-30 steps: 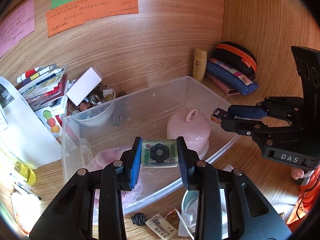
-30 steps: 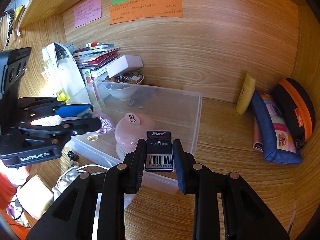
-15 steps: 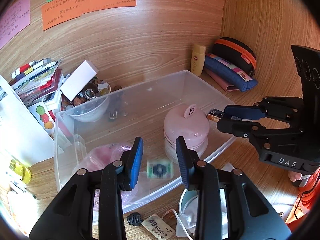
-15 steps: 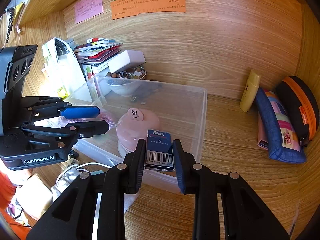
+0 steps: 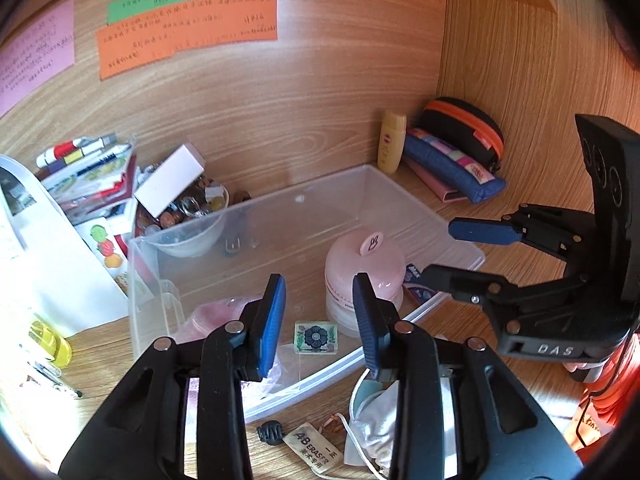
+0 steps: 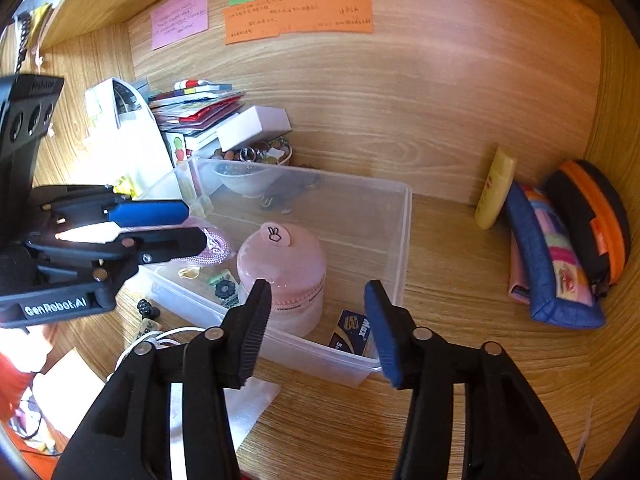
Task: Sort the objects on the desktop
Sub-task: 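Carry the green card and Max box over the clear box and release both, then move both grippers toward the cream plastic jar and white drawstring bag, then grasp the cream jar with the left gripper while the right gripper grasps the white drawstring bag, then carry the cream jar and white bag over the clear box and release both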
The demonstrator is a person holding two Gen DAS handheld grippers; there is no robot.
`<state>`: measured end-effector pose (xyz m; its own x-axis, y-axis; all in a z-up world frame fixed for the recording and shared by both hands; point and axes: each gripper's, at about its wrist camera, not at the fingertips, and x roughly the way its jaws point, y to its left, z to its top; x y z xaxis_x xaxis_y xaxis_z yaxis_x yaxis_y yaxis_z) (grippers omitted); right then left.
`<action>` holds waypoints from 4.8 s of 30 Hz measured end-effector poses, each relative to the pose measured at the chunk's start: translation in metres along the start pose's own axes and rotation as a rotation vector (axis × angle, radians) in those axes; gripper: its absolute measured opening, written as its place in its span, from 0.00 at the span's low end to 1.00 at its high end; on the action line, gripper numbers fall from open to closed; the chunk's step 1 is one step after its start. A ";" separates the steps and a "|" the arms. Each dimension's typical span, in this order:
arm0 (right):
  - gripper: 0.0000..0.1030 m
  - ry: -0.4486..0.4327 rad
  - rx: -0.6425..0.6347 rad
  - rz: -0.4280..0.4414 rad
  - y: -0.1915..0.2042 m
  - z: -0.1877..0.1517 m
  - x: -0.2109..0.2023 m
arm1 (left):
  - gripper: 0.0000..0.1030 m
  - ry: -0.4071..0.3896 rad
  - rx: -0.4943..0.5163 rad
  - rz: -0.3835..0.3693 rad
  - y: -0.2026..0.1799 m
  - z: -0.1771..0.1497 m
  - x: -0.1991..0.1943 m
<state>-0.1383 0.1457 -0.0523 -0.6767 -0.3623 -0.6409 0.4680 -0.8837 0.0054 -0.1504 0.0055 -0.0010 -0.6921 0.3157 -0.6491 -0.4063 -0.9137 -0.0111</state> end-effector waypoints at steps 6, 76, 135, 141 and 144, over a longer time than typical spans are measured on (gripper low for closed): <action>0.64 -0.049 -0.023 -0.033 0.007 0.000 -0.017 | 0.43 -0.039 0.004 0.029 -0.002 0.000 -0.019; 0.86 0.123 -0.014 0.017 0.022 -0.069 -0.046 | 0.95 0.163 -0.007 -0.006 0.004 -0.113 -0.034; 0.37 0.075 0.050 0.125 0.032 -0.039 -0.044 | 0.64 -0.061 -0.249 0.088 0.048 -0.106 -0.085; 0.38 0.035 0.062 0.075 0.022 -0.034 -0.054 | 0.64 -0.098 -0.272 0.084 0.051 -0.094 -0.093; 0.38 0.016 0.082 0.062 0.015 -0.032 -0.059 | 0.64 -0.114 -0.274 0.083 0.051 -0.089 -0.095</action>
<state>-0.0734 0.1631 -0.0391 -0.6381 -0.4128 -0.6500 0.4604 -0.8812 0.1077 -0.0522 -0.0941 -0.0074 -0.7848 0.2496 -0.5672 -0.1802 -0.9677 -0.1764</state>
